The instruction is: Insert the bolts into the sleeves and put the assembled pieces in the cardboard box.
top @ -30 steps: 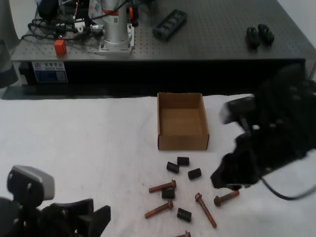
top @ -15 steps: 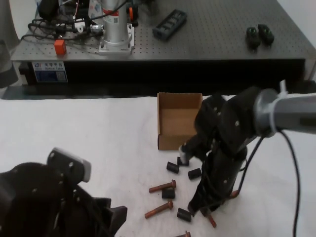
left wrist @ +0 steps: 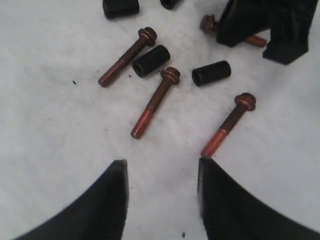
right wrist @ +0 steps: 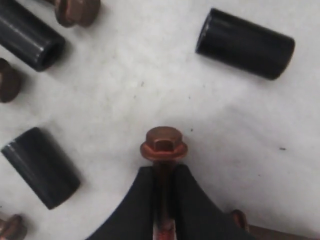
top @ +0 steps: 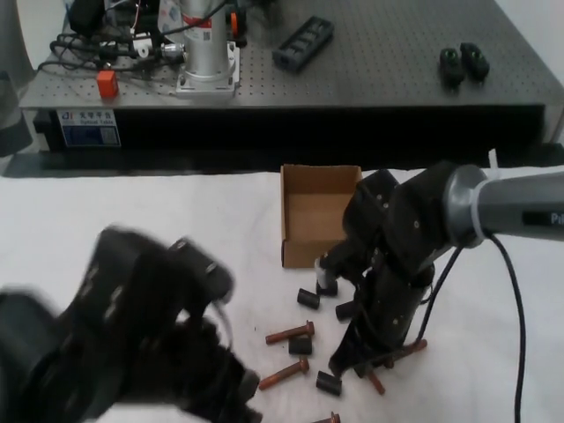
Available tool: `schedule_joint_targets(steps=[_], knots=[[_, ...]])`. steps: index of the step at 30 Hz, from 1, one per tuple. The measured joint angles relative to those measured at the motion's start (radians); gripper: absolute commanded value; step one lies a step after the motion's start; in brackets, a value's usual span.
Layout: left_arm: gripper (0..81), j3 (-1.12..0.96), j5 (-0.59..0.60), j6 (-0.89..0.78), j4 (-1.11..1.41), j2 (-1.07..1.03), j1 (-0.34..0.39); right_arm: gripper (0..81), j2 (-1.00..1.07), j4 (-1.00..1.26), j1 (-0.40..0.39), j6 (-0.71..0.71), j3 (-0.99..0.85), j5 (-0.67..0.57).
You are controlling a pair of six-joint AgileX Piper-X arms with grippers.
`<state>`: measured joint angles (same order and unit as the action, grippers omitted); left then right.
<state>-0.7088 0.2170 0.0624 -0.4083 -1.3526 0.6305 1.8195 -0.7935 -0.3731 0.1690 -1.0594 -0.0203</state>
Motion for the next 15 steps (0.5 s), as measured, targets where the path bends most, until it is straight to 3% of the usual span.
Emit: schedule_joint_targets(steps=[4, 6, 15], knots=[[32.6, -0.139, 0.004, 0.082, -0.096, -0.118, 0.003, 1.9, -0.06, 0.016, 0.029, -0.014, 0.008, -0.067], [32.6, -0.227, 0.005, 0.147, -0.139, -0.182, 0.01, 1.9, -0.192, 0.016, 0.067, -0.024, 0.036, -0.089], [32.6, -0.561, 0.005, 0.292, -0.285, -0.425, 0.072, 1.9, -0.668, -0.067, 0.326, -0.037, 0.236, -0.127]])
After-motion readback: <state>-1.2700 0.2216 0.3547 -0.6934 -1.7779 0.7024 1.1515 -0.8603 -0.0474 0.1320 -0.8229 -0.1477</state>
